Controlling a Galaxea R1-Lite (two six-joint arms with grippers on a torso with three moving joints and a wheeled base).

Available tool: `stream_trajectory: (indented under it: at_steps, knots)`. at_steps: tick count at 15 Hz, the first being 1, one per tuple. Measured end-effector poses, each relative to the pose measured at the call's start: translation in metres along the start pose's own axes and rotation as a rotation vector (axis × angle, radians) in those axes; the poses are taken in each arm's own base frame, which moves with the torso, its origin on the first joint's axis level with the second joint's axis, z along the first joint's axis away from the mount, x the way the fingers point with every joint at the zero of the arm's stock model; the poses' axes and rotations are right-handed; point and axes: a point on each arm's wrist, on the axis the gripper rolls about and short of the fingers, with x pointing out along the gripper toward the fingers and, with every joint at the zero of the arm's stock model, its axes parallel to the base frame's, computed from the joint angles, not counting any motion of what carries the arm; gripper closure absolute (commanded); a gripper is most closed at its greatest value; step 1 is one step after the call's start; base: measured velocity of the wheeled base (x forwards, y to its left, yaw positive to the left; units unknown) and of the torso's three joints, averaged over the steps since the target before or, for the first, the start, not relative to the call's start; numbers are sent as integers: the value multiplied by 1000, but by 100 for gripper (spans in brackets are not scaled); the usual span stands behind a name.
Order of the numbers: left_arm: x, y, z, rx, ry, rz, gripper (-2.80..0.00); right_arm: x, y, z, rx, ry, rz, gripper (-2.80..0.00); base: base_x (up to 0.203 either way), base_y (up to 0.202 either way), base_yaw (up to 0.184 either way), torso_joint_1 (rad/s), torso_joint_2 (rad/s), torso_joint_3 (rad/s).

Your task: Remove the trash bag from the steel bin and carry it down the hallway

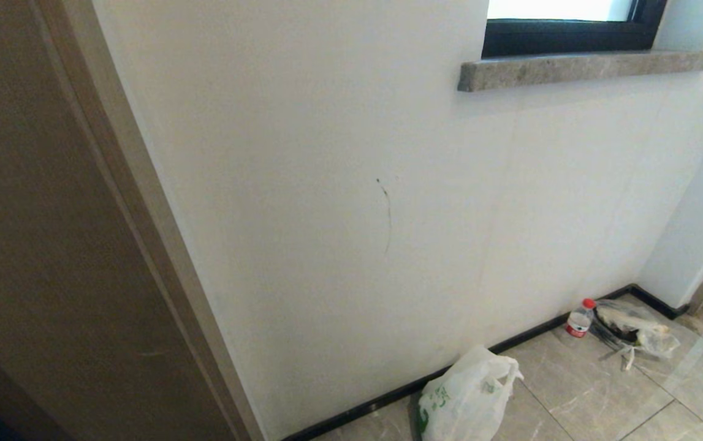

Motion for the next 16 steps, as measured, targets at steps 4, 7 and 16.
stream_trajectory:
  at_steps: [4,7,16]
  knots:
    - [0,0,0,7,-1,0,0,0,0,0,0,0,0,0,0,0,0,0,0,0]
    - [0,0,0,7,-1,0,0,0,0,0,0,0,0,0,0,0,0,0,0,0]
    - [0,0,0,7,-1,0,0,0,0,0,0,0,0,0,0,0,0,0,0,0]
